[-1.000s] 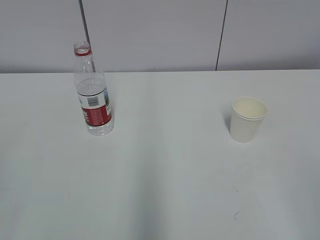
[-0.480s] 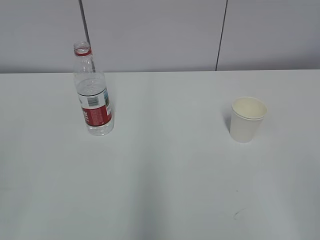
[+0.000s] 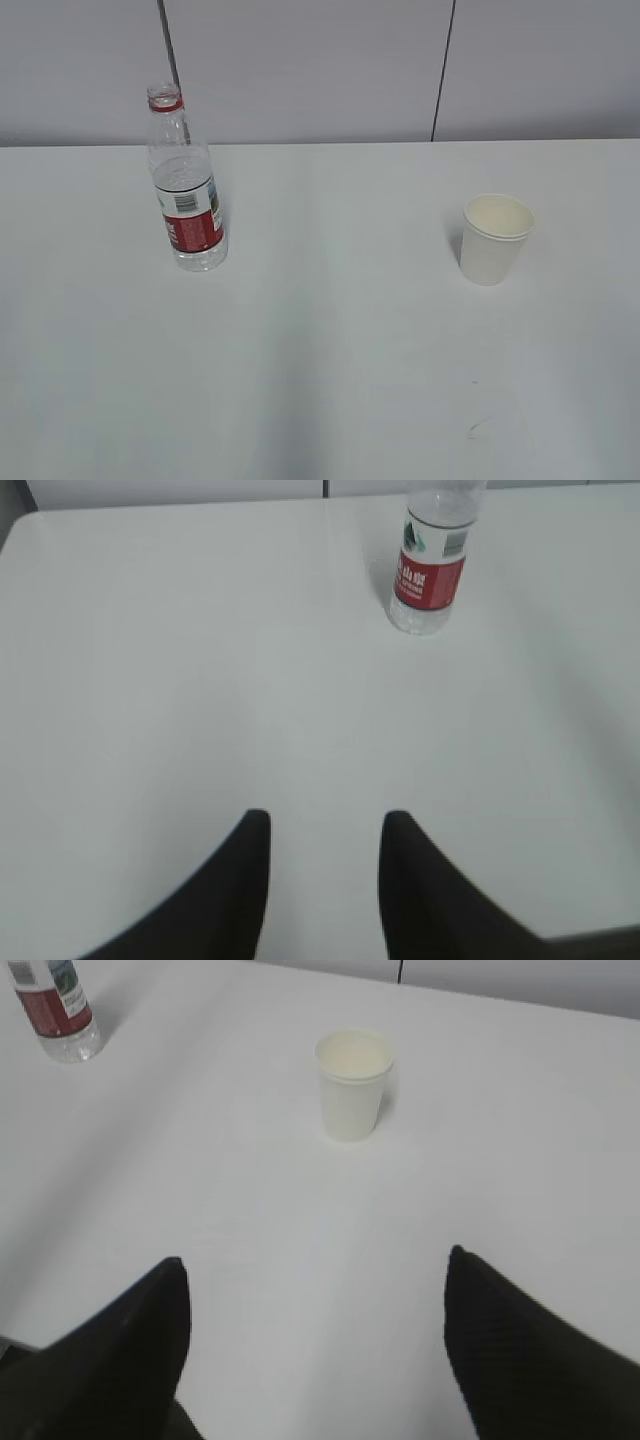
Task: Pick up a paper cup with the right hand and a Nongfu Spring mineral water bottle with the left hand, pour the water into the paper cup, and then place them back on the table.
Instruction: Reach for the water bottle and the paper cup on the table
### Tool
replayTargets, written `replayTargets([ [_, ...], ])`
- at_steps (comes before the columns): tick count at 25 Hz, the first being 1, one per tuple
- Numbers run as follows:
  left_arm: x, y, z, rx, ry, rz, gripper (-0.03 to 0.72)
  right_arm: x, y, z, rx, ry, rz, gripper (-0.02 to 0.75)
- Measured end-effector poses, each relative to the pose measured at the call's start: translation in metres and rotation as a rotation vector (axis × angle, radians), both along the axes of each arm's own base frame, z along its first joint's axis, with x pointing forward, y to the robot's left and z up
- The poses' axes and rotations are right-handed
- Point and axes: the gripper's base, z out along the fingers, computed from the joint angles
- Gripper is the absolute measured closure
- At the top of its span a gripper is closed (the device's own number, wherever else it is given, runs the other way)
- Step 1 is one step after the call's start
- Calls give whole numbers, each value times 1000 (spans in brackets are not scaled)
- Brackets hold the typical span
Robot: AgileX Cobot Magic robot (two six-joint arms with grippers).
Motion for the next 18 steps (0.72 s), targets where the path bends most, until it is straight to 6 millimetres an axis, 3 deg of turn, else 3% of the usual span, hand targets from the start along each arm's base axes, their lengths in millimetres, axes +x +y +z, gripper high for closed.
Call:
replayTargets([
  [4,9,3,26,39,-128,28,449,30,3,18,11,-30,-12,149],
  [8,37,0,46,27,-227,15,449,71,7,29,27,-86,-30,149],
  [13,88,-7,60,-16,-301,-7,449,123,11,37,47,-188,-58,149],
  [18,141,-12,59,-25,-325,-8,449,167,15,29,52,-218,-78,149],
])
